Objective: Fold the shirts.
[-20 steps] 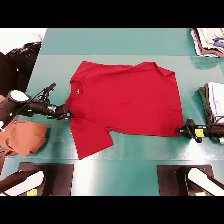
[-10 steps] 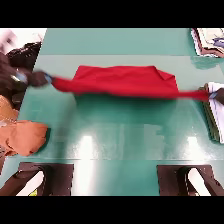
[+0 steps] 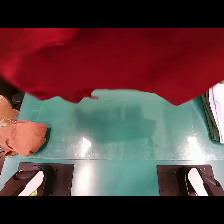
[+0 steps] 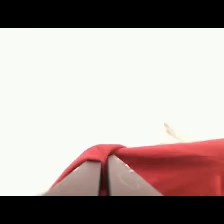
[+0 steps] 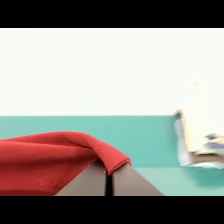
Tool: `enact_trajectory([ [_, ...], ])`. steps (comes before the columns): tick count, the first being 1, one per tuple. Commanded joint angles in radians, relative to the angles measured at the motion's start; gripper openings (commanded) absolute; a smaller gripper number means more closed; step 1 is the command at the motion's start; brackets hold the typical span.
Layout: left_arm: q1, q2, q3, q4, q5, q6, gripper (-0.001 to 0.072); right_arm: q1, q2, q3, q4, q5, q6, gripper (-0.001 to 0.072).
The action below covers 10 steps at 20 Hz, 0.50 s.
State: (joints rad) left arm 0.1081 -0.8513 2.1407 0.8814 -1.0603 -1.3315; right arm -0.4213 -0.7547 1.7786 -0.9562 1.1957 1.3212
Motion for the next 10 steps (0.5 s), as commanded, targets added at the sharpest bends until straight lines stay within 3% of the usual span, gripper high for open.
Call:
enact_trajectory([
  [1, 0.000, 0.002, 0.119, -0.030, -0.003, -0.050, 0.0025, 0.000, -0.011, 0.169, -0.240, 0.101, 0.071, 0.0013],
  [3, 0.000, 0.001, 0.063, -0.030, -0.006, -0.049, 0.0024, 0.000, -0.055, 0.236, -0.274, 0.187, 0.085, 0.0013],
  [6, 0.000, -0.010, -0.166, -0.003, -0.027, -0.050, 0.0024, 0.000, -0.165, 0.255, -0.203, 0.242, 0.095, 0.0012],
  [10, 0.000, -0.155, -0.447, 0.002, -0.172, -0.049, 0.0025, 0.090, -0.341, 0.087, -0.162, 0.301, 0.095, 0.0012],
])
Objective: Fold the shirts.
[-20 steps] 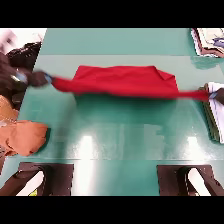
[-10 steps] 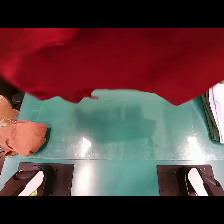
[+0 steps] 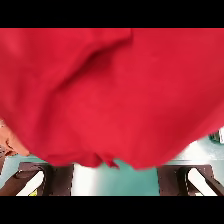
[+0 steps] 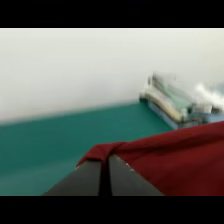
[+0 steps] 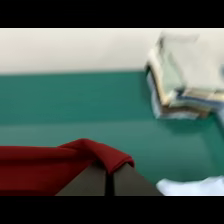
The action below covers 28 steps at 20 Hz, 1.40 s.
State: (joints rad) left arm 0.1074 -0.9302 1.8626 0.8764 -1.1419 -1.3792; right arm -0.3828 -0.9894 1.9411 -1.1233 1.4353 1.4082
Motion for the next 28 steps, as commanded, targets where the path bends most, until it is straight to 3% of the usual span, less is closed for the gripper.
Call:
enact_trajectory([
  [1, 0.001, -0.124, -0.220, 0.007, -0.117, -0.001, 0.0025, 0.087, -0.148, -0.128, -0.032, 0.069, 0.008, 0.0012],
  [6, -0.034, -0.423, -0.332, 0.032, -0.112, 0.046, 0.0026, 0.213, -0.385, -0.328, -0.135, 0.021, 0.026, 0.0013],
  [8, -0.055, -0.531, -0.332, 0.031, 0.037, 0.126, 0.0025, 0.231, -0.486, -0.354, -0.134, -0.057, 0.028, 0.0012],
  [11, -0.062, -0.629, -0.332, 0.000, 0.338, 0.123, 0.0026, 0.240, -0.614, -0.328, -0.090, -0.213, 0.028, 0.0013],
  [14, -0.062, -0.660, -0.332, -0.004, 0.470, 0.134, 0.0026, 0.240, -0.714, -0.231, 0.006, -0.271, 0.027, 0.0013],
  [17, -0.062, -0.660, -0.332, 0.041, 0.399, 0.167, 0.0026, 0.261, -0.742, -0.174, 0.005, -0.268, 0.018, 0.0013],
  [21, -0.062, -0.660, -0.376, 0.184, 0.196, 0.130, 0.0025, 0.294, -0.699, -0.281, -0.043, -0.237, 0.005, 0.0012],
  [28, -0.062, -0.660, -0.552, 0.216, 0.196, 0.111, 0.0027, 0.336, -0.611, -0.597, -0.053, -0.327, 0.005, 0.0013],
])
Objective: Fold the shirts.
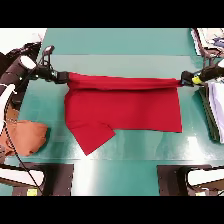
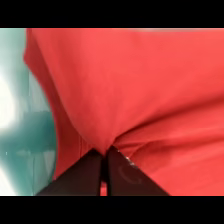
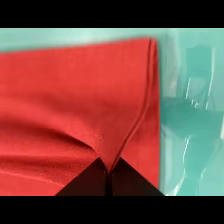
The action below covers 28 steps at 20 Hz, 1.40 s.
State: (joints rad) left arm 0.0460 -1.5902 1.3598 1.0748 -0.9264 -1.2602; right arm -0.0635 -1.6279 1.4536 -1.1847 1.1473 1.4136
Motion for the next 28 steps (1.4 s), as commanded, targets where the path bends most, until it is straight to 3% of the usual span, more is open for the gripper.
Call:
enact_trajectory([
  [1, 0.000, 0.000, -0.050, 0.023, -0.036, -0.027, 0.0027, 0.016, 0.034, -0.137, 0.008, -0.049, 0.000, 0.0013],
  [3, 0.000, 0.000, -0.050, 0.023, -0.054, -0.078, 0.0053, 0.017, 0.035, -0.166, 0.016, -0.038, 0.003, 0.0029],
  [5, 0.000, 0.002, -0.050, 0.023, -0.090, -0.111, 0.0495, 0.017, 0.036, -0.161, 0.015, 0.012, 0.003, 0.0363],
  [10, 0.055, 0.114, -0.102, 0.076, -0.287, -0.129, 0.0497, -0.025, 0.172, -0.144, -0.023, 0.120, -0.010, 0.0365],
  [14, 0.072, 0.381, -0.437, 0.068, -0.292, -0.152, 0.0496, -0.077, 0.323, -0.145, -0.020, 0.214, -0.019, 0.0365],
  [17, 0.072, 0.565, -0.723, 0.013, -0.294, -0.156, 0.0497, -0.087, 0.397, -0.145, -0.013, 0.207, -0.021, 0.0365],
  [21, 0.072, 0.674, -0.930, -0.112, -0.216, -0.153, 0.0497, -0.087, 0.433, -0.145, -0.013, 0.208, -0.021, 0.0365],
  [28, 0.072, 0.674, -0.962, -0.282, -0.050, -0.078, 0.0497, -0.087, 0.433, -0.145, -0.012, 0.264, -0.020, 0.0365],
])
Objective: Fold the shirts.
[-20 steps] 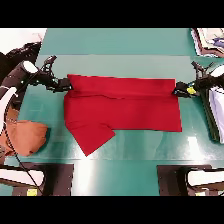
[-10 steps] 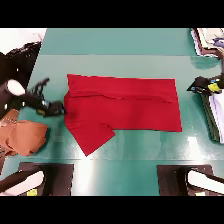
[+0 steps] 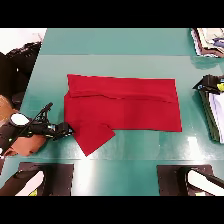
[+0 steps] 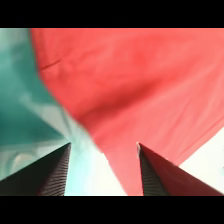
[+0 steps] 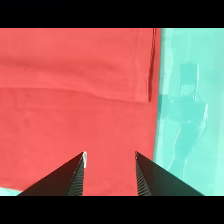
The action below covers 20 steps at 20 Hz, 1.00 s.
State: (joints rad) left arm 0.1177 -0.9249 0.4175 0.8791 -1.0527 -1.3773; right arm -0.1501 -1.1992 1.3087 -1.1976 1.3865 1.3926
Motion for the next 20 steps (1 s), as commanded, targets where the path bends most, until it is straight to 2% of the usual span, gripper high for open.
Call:
enact_trajectory([
  [1, 0.000, 0.005, -0.020, -0.104, 0.091, 0.049, 0.0496, 0.000, 0.004, 0.000, 0.001, 0.032, 0.001, 0.0365],
  [3, -0.025, -0.002, -0.022, -0.109, 0.114, 0.050, 0.0496, -0.001, 0.004, -0.001, 0.001, 0.042, 0.001, 0.0365],
  [6, -0.140, -0.002, -0.022, -0.109, 0.174, 0.049, 0.0495, -0.002, 0.010, -0.016, 0.000, 0.065, 0.001, 0.0365],
  [7, -0.166, -0.002, -0.022, -0.109, 0.186, 0.049, 0.0451, -0.004, 0.023, -0.048, -0.001, 0.059, 0.001, 0.0365],
  [8, -0.176, -0.002, -0.022, -0.110, 0.180, 0.049, 0.0194, -0.005, 0.041, -0.091, -0.007, 0.053, 0.001, 0.0365],
  [9, -0.176, -0.002, -0.022, -0.110, 0.177, 0.050, 0.0035, -0.016, 0.063, -0.146, -0.006, 0.046, 0.002, 0.0365],
  [14, -0.176, -0.002, -0.021, -0.110, 0.148, 0.050, 0.0026, -0.185, 0.148, -0.448, -0.006, 0.045, 0.001, 0.0375],
  [15, -0.176, -0.002, -0.022, -0.110, 0.136, 0.050, 0.0027, -0.228, 0.149, -0.503, -0.004, 0.046, 0.001, 0.0489],
  [16, -0.176, -0.002, -0.022, -0.110, 0.129, 0.050, 0.0027, -0.272, 0.145, -0.558, 0.003, 0.045, 0.000, 0.0554],
  [18, -0.176, -0.002, -0.022, -0.111, 0.127, 0.050, 0.0027, -0.328, 0.121, -0.645, 0.007, 0.017, -0.017, 0.0546],
  [20, -0.176, -0.002, -0.022, -0.125, 0.128, 0.050, 0.0027, -0.357, 0.089, -0.709, 0.082, -0.040, -0.064, 0.0406],
])
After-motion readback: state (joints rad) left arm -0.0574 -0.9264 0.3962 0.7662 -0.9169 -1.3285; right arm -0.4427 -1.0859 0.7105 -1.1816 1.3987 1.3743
